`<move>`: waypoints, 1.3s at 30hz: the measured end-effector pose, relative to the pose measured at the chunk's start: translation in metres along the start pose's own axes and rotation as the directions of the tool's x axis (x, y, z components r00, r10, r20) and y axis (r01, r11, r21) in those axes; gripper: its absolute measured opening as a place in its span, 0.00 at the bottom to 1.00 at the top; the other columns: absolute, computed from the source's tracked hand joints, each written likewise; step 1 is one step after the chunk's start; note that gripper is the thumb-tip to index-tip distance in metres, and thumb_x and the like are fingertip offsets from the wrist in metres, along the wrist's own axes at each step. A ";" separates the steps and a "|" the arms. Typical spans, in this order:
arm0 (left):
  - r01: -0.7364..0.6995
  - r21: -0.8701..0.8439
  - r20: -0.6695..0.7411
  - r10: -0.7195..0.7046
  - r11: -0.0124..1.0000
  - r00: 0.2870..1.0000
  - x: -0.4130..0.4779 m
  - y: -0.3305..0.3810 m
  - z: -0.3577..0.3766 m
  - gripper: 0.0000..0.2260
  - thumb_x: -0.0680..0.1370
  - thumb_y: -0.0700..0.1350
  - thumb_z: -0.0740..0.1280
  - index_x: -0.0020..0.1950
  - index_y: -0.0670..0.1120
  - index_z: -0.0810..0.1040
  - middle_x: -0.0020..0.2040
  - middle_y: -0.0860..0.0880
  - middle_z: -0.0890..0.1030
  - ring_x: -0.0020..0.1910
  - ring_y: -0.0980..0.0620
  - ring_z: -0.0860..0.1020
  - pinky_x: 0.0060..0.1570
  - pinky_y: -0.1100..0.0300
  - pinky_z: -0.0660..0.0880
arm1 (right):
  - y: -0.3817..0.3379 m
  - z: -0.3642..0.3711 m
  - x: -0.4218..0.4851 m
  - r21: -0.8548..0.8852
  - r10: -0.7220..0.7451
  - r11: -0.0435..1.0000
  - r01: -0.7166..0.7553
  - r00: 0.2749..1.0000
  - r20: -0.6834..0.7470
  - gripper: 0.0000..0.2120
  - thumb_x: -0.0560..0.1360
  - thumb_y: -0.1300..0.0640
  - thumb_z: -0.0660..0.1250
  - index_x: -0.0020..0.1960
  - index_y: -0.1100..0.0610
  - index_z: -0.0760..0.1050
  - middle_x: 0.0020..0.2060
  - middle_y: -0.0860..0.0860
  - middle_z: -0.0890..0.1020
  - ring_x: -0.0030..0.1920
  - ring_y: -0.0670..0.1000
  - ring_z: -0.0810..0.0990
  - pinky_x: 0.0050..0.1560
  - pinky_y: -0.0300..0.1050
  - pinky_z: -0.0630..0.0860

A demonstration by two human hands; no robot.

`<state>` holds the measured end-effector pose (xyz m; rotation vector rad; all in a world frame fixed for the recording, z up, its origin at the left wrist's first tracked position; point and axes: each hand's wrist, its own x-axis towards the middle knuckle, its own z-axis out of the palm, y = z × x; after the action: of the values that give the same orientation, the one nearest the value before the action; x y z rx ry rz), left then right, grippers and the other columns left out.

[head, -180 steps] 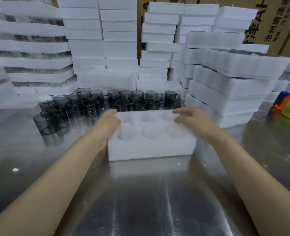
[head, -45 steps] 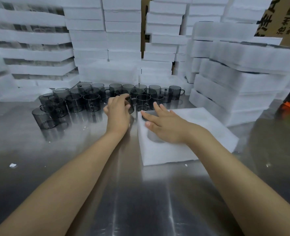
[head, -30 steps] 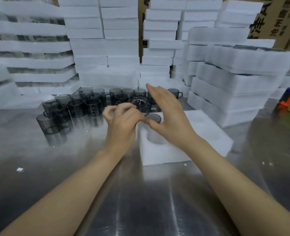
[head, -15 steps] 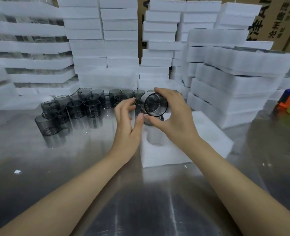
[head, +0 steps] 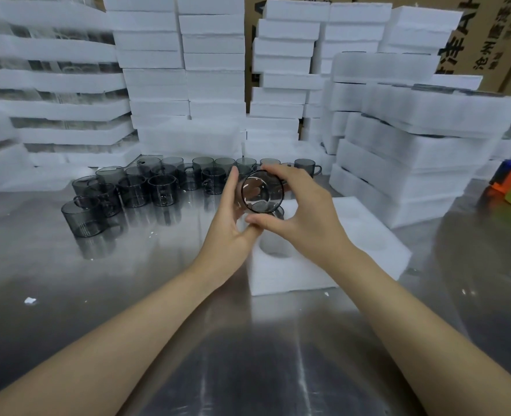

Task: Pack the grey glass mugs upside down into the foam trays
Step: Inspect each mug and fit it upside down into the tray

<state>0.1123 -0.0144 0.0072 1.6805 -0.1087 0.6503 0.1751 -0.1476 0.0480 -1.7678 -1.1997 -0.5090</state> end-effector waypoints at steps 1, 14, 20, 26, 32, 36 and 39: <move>0.014 -0.023 0.000 -0.014 1.000 1.000 0.000 0.001 0.000 0.35 0.77 0.29 0.64 0.78 0.49 0.52 0.69 0.54 0.71 0.70 0.58 0.69 0.69 0.61 0.66 | 0.000 0.000 0.000 -0.005 -0.007 1.000 0.007 1.000 -0.004 0.32 0.66 0.53 0.79 0.66 0.57 0.72 0.57 0.43 0.76 0.59 0.45 0.75 0.61 0.31 0.68; 0.181 0.059 -0.236 -0.162 0.982 0.958 0.007 0.036 -0.013 0.09 0.77 0.36 0.64 0.53 0.47 0.78 0.49 0.45 0.81 0.38 0.54 0.82 0.38 0.53 0.82 | 0.004 0.003 -0.003 0.201 0.006 0.978 -0.051 0.976 0.218 0.38 0.68 0.62 0.76 0.71 0.47 0.61 0.66 0.43 0.74 0.68 0.39 0.70 0.63 0.35 0.71; 0.195 0.238 -0.260 -0.131 0.952 0.957 0.003 0.041 -0.019 0.02 0.76 0.42 0.69 0.47 0.47 0.81 0.42 0.49 0.83 0.34 0.51 0.84 0.31 0.58 0.80 | 0.000 0.002 -0.004 0.121 -0.011 0.992 -0.022 0.966 0.259 0.36 0.68 0.59 0.76 0.69 0.47 0.63 0.63 0.42 0.75 0.66 0.40 0.72 0.64 0.45 0.72; 0.179 0.447 -0.263 -0.062 0.877 0.963 0.004 0.041 -0.025 0.08 0.75 0.38 0.67 0.48 0.47 0.84 0.42 0.53 0.85 0.42 0.54 0.83 0.48 0.54 0.79 | -0.007 0.001 -0.004 0.063 -0.009 0.998 -0.012 0.948 0.317 0.30 0.69 0.59 0.75 0.68 0.49 0.69 0.61 0.40 0.76 0.61 0.39 0.74 0.64 0.44 0.71; 0.129 0.522 -0.231 -0.006 0.843 0.973 0.004 0.041 -0.026 0.11 0.76 0.37 0.64 0.42 0.50 0.82 0.39 0.53 0.84 0.38 0.54 0.82 0.45 0.53 0.79 | -0.007 0.000 -0.004 0.043 -0.008 0.999 -0.006 0.945 0.326 0.29 0.71 0.58 0.74 0.69 0.47 0.69 0.61 0.38 0.76 0.62 0.38 0.73 0.65 0.41 0.70; 0.065 0.641 -0.166 0.055 0.765 0.985 0.005 0.038 -0.027 0.11 0.76 0.37 0.62 0.48 0.46 0.84 0.40 0.49 0.84 0.39 0.51 0.81 0.44 0.55 0.77 | -0.006 0.002 -0.004 0.022 -0.034 0.999 0.028 0.945 0.325 0.29 0.71 0.58 0.74 0.70 0.49 0.70 0.62 0.37 0.74 0.64 0.40 0.72 0.66 0.42 0.69; 0.085 0.671 -0.174 0.045 0.736 0.984 0.004 0.038 -0.027 0.10 0.74 0.37 0.62 0.45 0.47 0.82 0.38 0.48 0.83 0.38 0.51 0.80 0.40 0.58 0.75 | -0.007 0.002 -0.005 0.015 -0.061 0.998 0.059 0.942 0.331 0.29 0.71 0.59 0.74 0.70 0.51 0.70 0.64 0.39 0.74 0.66 0.41 0.71 0.67 0.44 0.69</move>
<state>0.0904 0.0030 0.0450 2.3108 0.3221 0.8905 0.1667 -0.1472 0.0464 -1.8666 -1.4885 -0.2455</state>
